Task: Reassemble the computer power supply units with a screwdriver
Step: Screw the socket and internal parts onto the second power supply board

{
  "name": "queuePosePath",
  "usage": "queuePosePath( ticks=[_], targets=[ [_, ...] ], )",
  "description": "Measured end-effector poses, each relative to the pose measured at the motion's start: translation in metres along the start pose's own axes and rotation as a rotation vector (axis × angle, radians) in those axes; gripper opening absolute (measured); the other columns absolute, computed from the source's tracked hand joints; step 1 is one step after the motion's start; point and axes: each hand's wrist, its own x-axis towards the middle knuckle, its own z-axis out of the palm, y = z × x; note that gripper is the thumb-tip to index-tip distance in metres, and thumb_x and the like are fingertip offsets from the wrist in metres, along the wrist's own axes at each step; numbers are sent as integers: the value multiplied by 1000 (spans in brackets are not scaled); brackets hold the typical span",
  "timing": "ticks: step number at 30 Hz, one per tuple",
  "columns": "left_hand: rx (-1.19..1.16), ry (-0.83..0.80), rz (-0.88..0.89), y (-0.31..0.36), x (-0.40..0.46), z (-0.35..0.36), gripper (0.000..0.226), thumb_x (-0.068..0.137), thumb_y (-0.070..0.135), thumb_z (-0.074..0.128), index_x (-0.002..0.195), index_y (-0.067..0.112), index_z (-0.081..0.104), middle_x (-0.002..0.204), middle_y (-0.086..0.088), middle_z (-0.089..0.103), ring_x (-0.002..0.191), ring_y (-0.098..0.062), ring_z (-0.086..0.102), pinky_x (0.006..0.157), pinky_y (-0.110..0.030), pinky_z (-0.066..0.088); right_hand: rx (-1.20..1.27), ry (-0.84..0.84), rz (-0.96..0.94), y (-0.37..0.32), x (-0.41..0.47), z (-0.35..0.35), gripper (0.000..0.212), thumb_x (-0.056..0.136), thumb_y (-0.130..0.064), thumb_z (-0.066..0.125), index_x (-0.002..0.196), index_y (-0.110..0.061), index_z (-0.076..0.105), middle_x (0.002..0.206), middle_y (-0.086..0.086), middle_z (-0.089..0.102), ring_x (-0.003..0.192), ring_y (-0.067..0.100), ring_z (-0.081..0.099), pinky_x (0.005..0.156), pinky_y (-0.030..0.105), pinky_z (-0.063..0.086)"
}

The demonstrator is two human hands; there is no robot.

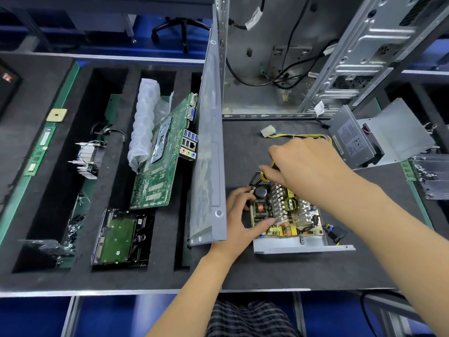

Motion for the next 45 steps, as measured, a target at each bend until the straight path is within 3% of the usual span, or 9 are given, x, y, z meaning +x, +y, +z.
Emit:
queuePosePath(
  ticks=[9,13,19,22,28,32,35,39,45],
  targets=[
    [-135,84,-50,6,2,-4,44,77,41,76,108,18,57,117,12,52,87,-6,55,74,-10,40,-5,21,-141,-6,16,-14,35,88,-28,63,112,-17,41,76,0,43,53,21,34,43,27,15],
    [-271,278,-60,23,18,-3,33,84,12,75,106,24,55,99,16,55,76,-6,56,67,-19,47,-111,3,-118,-11,24,-23,36,98,-45,41,104,-15,62,101,7,63,92,30,62,62,29,31],
    [-214,350,-3,38,51,0,33,79,1,72,75,29,55,81,14,57,77,4,54,70,-17,41,-6,-81,-183,-5,24,-27,29,95,-29,51,119,-15,44,104,10,49,90,33,60,59,31,33],
    [-202,281,60,34,49,-7,6,82,14,68,86,18,67,89,17,59,86,-3,57,77,-23,44,107,-75,-297,0,21,-33,29,87,-6,57,112,-15,46,93,5,32,70,27,51,51,35,34],
    [-320,293,138,58,59,-20,35,73,7,73,86,37,59,90,12,62,92,6,58,82,-12,42,-89,27,-139,-6,22,-30,18,91,-12,50,103,-14,63,101,8,63,96,32,63,61,32,32],
    [-323,233,131,60,55,-22,21,87,13,64,96,32,64,100,7,65,101,-1,59,86,-19,44,35,0,-255,8,14,-21,30,86,-6,55,110,-18,44,89,4,41,62,21,50,47,26,18],
    [-344,194,97,62,46,-19,21,88,30,62,107,38,56,105,4,66,106,-2,60,90,-19,43,9,1,-265,11,11,-24,26,84,-4,56,106,-15,48,84,3,42,73,26,56,45,28,12],
    [-343,239,42,67,52,-16,43,75,-3,73,83,35,56,85,10,62,85,-3,58,78,-23,43,-129,54,-152,-2,13,-23,21,97,-30,46,94,-19,64,96,2,63,89,26,63,57,28,27],
    [-375,182,118,76,47,-19,40,86,-8,62,98,29,62,104,-11,57,90,12,57,62,-1,44,3,2,-357,15,-1,-20,34,84,-8,61,111,-16,42,95,2,41,75,25,55,47,29,22]
  ],
)
